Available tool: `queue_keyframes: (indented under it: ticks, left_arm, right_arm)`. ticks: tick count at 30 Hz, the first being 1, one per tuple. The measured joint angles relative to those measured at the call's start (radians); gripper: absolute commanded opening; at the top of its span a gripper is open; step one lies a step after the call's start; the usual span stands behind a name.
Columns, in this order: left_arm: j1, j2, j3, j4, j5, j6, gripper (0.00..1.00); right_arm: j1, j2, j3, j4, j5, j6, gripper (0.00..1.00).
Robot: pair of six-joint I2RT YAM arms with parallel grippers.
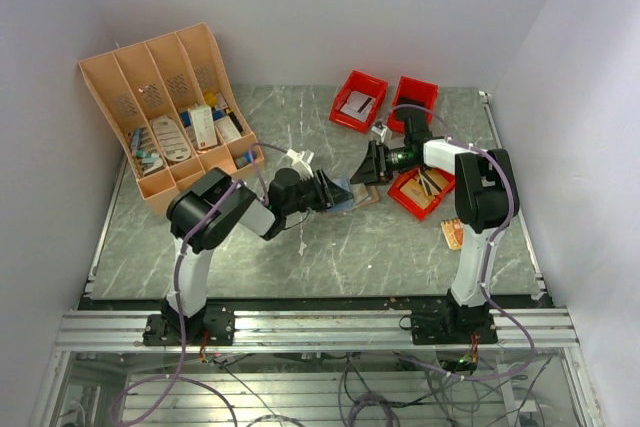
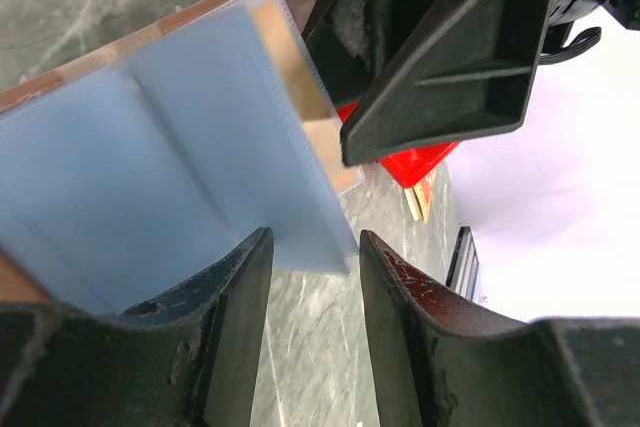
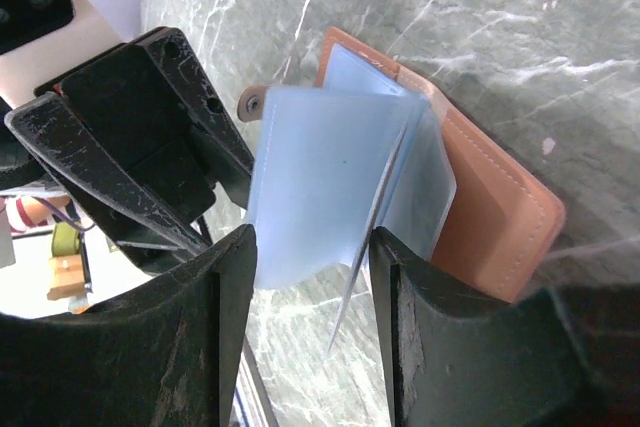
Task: Put the credit cards into the card holder
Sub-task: Turn over the card slot in the card holder.
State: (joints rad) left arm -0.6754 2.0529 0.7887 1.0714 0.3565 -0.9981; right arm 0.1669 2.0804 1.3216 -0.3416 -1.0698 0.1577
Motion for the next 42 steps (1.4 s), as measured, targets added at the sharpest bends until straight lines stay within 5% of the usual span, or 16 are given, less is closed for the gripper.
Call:
queue_keyframes:
  ticks: [9,16,20,25,27,42]
  left_arm:
    - [0.000,-0.187,-0.080,-0.159,-0.099,0.074,0.49]
    - [0.000,-0.426,-0.124,-0.373,-0.230,0.170,0.48]
    - [0.000,-0.550,-0.130,-0.451,-0.294,0.222,0.49]
    - [0.002,-0.688,-0.195,-0.455,-0.366,0.257,0.72]
    - [0.008,-0.723,-0.230,-0.437,-0.381,0.257,0.81]
    - [0.061,-0.810,-0.359,-0.414,-0.333,0.233,0.80]
  right_arm:
    - [-0.019,-0.004,0.000,-0.006,0.057,-0.028,0.48]
    - [-0.019,-0.132,-0.018,-0.017,0.246,-0.134,0.47]
    - [-0.020,-0.273,-0.048,0.019,0.282,-0.217,0.29]
    - [0.008,-0.352,-0.106,0.077,0.261,-0.328,0.20]
    - [0.046,-0.352,-0.126,0.083,0.262,-0.362,0.19]
    - [0.185,-0.124,-0.003,-0.057,0.525,-0.439,0.02]
